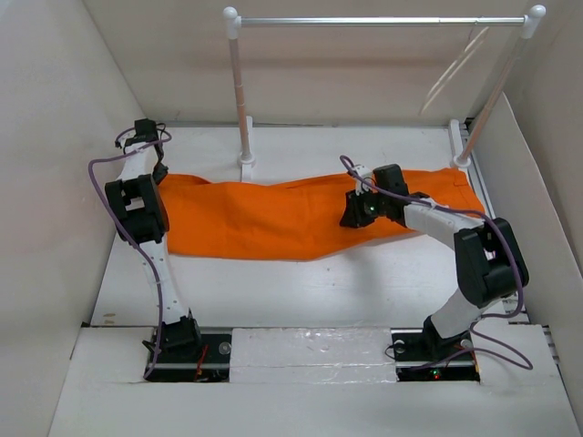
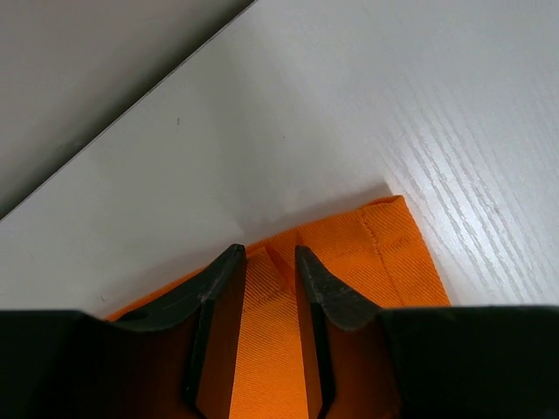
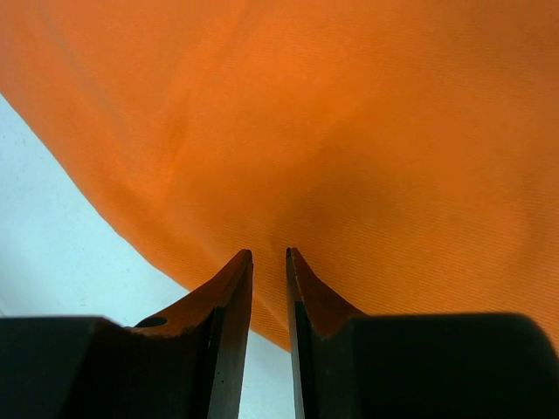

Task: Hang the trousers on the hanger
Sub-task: Fold the trousers

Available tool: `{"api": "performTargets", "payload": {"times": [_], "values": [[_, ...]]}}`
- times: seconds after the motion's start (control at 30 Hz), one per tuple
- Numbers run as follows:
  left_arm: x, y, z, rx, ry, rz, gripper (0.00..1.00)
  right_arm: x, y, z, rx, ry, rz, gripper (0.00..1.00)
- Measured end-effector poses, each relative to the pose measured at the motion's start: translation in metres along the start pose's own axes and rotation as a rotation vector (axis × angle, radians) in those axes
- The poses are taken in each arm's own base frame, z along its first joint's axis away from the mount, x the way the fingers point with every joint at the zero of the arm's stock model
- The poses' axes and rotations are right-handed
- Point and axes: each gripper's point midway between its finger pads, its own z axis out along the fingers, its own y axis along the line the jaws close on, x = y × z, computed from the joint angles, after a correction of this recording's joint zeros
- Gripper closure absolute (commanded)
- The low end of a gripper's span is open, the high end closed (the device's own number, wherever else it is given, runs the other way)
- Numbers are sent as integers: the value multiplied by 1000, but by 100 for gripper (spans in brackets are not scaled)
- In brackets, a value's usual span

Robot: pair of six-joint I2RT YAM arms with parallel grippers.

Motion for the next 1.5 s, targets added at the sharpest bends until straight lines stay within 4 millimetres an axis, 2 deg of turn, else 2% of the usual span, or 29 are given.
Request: {"api": "performTargets", "payload": {"times": [0.13, 0.2, 0.3, 0.33, 0.37, 0.43, 0.73, 0.87, 1.07, 1.17, 1.27, 1.37, 1.5], "values": [[2, 4, 2, -20, -3, 3, 74, -7, -6, -2, 10, -14, -13, 72], [2, 7, 3, -34, -7, 6, 69, -7, -8, -2, 12, -14, -14, 72], [4, 8, 3, -43, -9, 15, 68, -6, -10, -1, 14, -11, -15, 72], [5, 8, 3, -46, -11, 20, 71, -6, -10, -1, 13, -10, -14, 72], [5, 8, 3, -51, -13, 26, 85, -6, -10, -1, 13, -11, -15, 72], [5, 8, 3, -60, -19, 38, 98, -6, -10, -1, 13, -11, -16, 72], [3, 6, -8, -77, -51, 59, 100, -5, -13, 3, 13, 0, -26, 72], [-3, 15, -32, -68, -76, 47, 100, 0, -15, 8, 6, 18, -16, 72], [-30, 27, -89, -10, -161, -15, 100, 3, -14, 11, -4, 26, -11, 72], [-48, 27, -113, 28, -212, -51, 100, 1, -14, 10, -7, 23, -13, 72], [-66, 17, -125, 68, -245, -76, 100, -4, -13, 10, -8, 15, -17, 72], [-76, 3, -119, 94, -252, -89, 100, -7, -13, 9, -7, 10, -21, 72], [-67, -8, -77, 51, -203, -66, 100, -8, -13, 8, -4, 17, -25, 72]]}}
